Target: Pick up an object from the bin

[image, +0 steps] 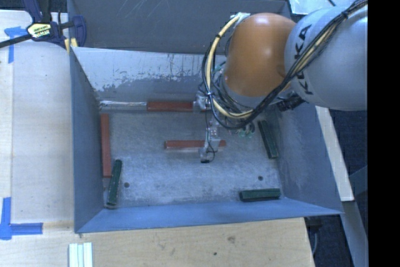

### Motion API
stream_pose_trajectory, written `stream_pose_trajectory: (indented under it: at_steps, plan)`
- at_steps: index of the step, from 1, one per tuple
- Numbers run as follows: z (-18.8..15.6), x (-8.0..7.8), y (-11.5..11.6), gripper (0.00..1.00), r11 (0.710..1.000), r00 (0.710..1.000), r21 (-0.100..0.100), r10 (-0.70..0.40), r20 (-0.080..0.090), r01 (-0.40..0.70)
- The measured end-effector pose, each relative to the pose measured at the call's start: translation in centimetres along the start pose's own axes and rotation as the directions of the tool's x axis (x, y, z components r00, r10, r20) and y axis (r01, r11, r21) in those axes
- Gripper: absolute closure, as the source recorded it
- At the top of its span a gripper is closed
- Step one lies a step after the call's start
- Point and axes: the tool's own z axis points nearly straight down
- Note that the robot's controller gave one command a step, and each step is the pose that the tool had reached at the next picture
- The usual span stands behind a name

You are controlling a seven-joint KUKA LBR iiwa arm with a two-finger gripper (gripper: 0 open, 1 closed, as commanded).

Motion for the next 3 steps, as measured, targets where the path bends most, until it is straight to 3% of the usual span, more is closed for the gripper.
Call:
stream_pose_trajectory:
  at_steps: [1,2,3]
  plan:
    - [7.0,3.0,1.9,0.00,0.993,0.993,0.001,0.119,-0.004,-0.119]
    - [9.0,-0.6,-1.0,1.00,0.998,0.998,0.002,0.066,-0.003,-0.066]
    - [9.0,-0.6,-1.0,1.00,0.998,0.998,0.002,0.066,-0.003,-0.066]
